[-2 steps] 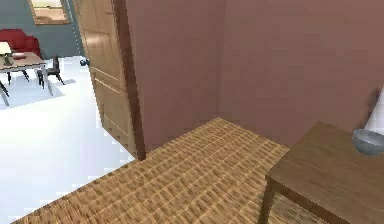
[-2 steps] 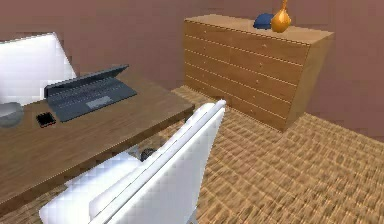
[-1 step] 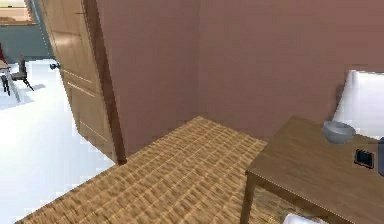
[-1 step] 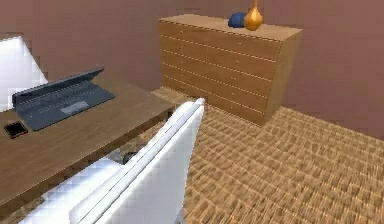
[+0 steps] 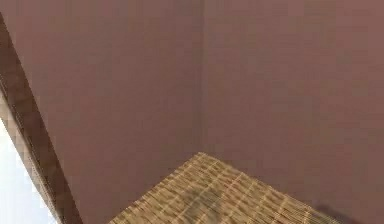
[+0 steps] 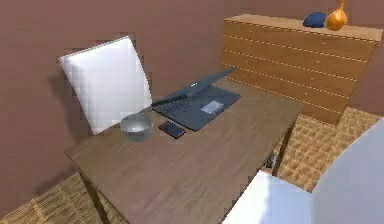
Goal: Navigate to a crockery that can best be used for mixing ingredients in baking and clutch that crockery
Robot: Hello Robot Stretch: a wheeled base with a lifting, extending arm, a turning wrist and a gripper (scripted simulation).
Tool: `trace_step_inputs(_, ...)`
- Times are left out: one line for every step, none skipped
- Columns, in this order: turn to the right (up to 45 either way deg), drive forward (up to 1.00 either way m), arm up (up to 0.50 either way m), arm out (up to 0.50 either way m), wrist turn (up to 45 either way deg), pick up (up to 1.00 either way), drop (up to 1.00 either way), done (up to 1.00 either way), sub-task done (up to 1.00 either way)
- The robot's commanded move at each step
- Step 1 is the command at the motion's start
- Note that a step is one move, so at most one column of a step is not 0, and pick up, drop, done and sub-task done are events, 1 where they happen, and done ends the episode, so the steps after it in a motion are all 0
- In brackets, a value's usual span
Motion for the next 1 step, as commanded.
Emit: trace_step_inputs(39.0, 0.0, 0.0, 0.0, 0.0, 0.0, 0.0, 0.0, 0.0)
